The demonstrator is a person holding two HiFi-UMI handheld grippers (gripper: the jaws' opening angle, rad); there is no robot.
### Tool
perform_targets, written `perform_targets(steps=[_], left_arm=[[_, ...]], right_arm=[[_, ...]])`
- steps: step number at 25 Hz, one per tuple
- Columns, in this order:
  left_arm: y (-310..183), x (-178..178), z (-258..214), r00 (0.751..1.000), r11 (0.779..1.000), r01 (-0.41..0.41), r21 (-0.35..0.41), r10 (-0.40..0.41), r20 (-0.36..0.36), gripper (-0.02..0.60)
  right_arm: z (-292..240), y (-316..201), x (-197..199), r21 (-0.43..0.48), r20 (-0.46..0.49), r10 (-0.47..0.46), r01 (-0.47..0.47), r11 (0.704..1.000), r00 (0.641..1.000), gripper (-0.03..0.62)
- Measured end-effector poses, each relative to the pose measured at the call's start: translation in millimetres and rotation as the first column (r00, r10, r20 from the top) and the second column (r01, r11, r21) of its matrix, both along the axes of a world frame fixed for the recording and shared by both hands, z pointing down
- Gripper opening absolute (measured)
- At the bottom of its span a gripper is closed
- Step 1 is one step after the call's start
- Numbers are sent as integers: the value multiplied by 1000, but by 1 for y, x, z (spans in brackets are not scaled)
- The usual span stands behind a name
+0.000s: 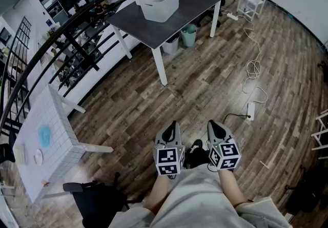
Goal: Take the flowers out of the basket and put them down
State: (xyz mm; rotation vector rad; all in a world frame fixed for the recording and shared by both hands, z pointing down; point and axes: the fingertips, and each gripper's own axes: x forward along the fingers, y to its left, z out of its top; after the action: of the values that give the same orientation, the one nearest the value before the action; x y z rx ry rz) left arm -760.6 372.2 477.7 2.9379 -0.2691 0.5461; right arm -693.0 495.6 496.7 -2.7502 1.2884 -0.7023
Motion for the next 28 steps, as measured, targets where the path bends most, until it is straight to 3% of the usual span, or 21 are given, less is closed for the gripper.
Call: perform_targets(steps=[5, 14, 18, 28], left_arm=[[-36, 38, -4, 999, 999, 17, 28, -16, -41, 8], [-64, 102, -4, 999, 998, 47, 40, -47, 5, 8], [-74, 134, -8, 997, 996, 81, 40, -81, 1, 8], [-77, 182, 8, 991, 990, 135, 36, -135, -2, 5]], right_arm=[[1, -36, 35, 9, -39, -41, 42, 999, 998, 18], [0, -69, 97, 1, -27, -101, 101, 995, 995, 18], [-9, -80, 128, -31, -95, -154, 152, 988, 984, 18], [16, -67, 196, 22, -61, -144, 145, 989, 988, 18]])
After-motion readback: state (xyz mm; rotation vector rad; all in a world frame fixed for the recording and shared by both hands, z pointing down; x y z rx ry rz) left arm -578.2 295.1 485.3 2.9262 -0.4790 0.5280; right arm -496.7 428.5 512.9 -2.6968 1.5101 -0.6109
